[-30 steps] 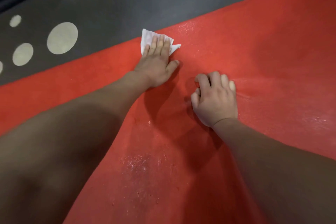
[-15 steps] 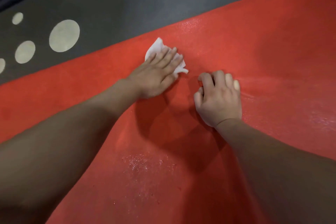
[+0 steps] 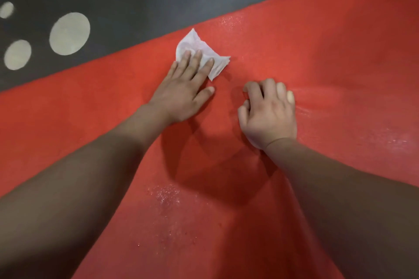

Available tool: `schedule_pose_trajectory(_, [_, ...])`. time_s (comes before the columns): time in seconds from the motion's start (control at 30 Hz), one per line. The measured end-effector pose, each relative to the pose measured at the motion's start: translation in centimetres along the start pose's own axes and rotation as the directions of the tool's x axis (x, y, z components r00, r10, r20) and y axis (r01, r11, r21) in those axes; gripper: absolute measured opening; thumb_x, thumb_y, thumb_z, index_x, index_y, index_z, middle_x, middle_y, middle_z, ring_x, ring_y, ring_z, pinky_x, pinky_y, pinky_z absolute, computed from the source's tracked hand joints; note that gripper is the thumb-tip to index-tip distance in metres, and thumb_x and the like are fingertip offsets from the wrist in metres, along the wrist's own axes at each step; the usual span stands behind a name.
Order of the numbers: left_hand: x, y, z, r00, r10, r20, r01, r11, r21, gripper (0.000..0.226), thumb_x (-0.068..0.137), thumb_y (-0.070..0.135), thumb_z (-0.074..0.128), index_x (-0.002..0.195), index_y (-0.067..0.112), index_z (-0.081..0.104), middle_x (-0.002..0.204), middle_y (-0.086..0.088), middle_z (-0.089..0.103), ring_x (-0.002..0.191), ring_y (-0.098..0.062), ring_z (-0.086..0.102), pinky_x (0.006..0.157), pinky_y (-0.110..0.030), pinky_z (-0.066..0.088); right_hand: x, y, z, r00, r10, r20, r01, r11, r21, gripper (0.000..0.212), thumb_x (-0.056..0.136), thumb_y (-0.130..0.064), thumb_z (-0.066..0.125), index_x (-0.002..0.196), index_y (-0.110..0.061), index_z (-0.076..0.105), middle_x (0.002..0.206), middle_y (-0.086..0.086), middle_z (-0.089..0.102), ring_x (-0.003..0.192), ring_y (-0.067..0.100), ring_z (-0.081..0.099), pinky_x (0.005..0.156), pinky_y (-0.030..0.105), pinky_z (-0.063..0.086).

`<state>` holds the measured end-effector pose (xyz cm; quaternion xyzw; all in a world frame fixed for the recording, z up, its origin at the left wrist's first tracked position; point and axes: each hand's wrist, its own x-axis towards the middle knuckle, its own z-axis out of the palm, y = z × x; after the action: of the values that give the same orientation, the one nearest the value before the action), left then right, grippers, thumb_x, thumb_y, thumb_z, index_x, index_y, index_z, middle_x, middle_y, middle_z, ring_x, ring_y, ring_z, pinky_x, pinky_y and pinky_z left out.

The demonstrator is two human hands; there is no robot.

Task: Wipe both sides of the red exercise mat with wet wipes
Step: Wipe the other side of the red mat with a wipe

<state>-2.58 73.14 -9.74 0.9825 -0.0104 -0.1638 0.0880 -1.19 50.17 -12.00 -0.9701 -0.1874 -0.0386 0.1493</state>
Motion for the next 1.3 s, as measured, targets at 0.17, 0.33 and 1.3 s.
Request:
schedule_pose_trajectory(0.17, [2.2,1.4,-0.5,0.992,-0.116,0.047,0.115,0.993,0.004,0.075,0.101,0.064,0.021,0.162,0.029,-0.005,0.168,-0.012,-0.017,0.154,-0.03,-0.02,0.125,-0.049,-0.008,-0.1,0.0,0.0,1.0,-0.004,0.0,0.004,1.0,-0.006,0.03,0.085,-0.036,0.048,0.111,-0.023,0.058,0.101,0.006,0.052,0.095,0.031,0.047,0.083,0.045,0.036])
schedule_pose_trajectory(0.33, [-1.1,4.2,0.8,0.975,0.212,0.07,-0.22,0.968,0.121,0.079,0.09,0.056,0.02,0.163,0.029,0.004,0.17,-0.009,-0.005,0.155,-0.036,-0.01,0.125,-0.052,-0.002,0.1,-0.1,-0.1,1.0,0.002,0.008,-0.002,1.0,-0.023,0.033,0.083,-0.036,0.049,0.111,-0.022,0.058,0.102,0.008,0.052,0.095,0.032,0.047,0.084,0.045,0.035])
schedule_pose_trajectory(1.3, [0.4,2.1,0.0,0.995,-0.102,-0.021,0.101,0.995,-0.019,0.088,0.094,0.054,0.03,0.162,0.009,-0.005,0.169,-0.013,-0.014,0.155,-0.031,-0.012,0.127,-0.049,-0.001,-0.1,0.0,0.0,1.0,-0.007,-0.003,0.007,1.0,0.004,0.03,0.085,-0.035,0.048,0.11,-0.023,0.058,0.102,0.007,0.051,0.095,0.031,0.046,0.085,0.045,0.036])
